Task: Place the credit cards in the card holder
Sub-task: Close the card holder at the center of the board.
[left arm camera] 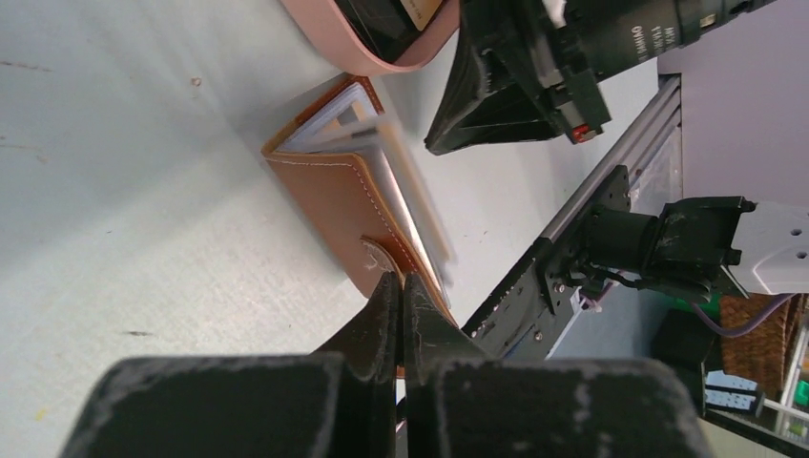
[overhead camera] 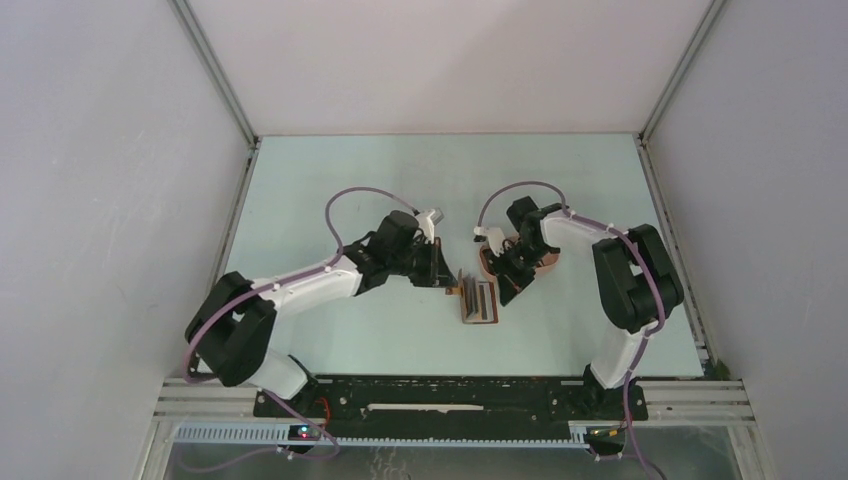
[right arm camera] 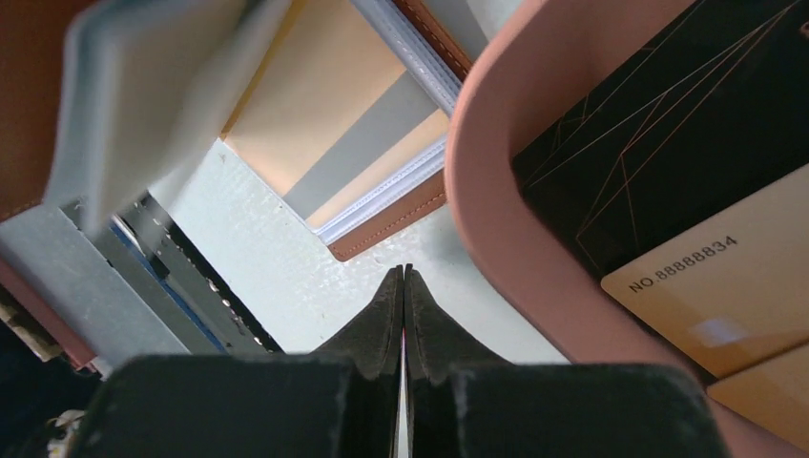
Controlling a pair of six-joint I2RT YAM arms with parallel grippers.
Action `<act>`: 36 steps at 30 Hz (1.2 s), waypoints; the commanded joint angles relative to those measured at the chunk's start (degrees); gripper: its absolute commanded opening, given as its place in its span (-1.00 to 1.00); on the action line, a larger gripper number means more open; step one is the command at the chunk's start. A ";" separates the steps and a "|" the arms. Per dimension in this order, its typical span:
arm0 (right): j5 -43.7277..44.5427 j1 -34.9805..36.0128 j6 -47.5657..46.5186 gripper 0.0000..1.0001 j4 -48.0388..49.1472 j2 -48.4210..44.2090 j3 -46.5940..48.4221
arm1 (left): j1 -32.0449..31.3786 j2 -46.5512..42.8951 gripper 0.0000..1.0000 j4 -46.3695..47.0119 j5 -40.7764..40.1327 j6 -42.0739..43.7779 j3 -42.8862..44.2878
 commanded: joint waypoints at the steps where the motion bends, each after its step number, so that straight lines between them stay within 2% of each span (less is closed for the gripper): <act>1: -0.29 -0.02 4.98 -0.94 0.65 1.74 0.55 | 0.04 2.15 -1.00 2.56 3.75 -0.41 3.67; 10: 0.59 0.97 11.65 -0.98 5.54 3.12 0.60 | -1.71 4.08 -0.99 6.31 3.43 -2.87 3.14; 23: -0.80 2.04 12.66 -0.99 6.08 5.59 0.52 | -5.17 13.61 -0.93 12.32 3.54 -7.07 6.88; 24: -0.78 1.95 12.68 -0.99 6.01 5.51 0.60 | -5.29 14.45 -0.89 13.17 3.65 -7.69 7.01; 32: -0.45 1.75 12.29 -0.99 5.86 5.41 0.60 | -5.94 18.18 -0.21 15.06 3.57 -8.91 7.30; 36: -0.61 1.44 12.15 -0.99 5.74 5.00 0.57 | -5.64 18.88 0.00 16.15 4.52 -8.69 7.33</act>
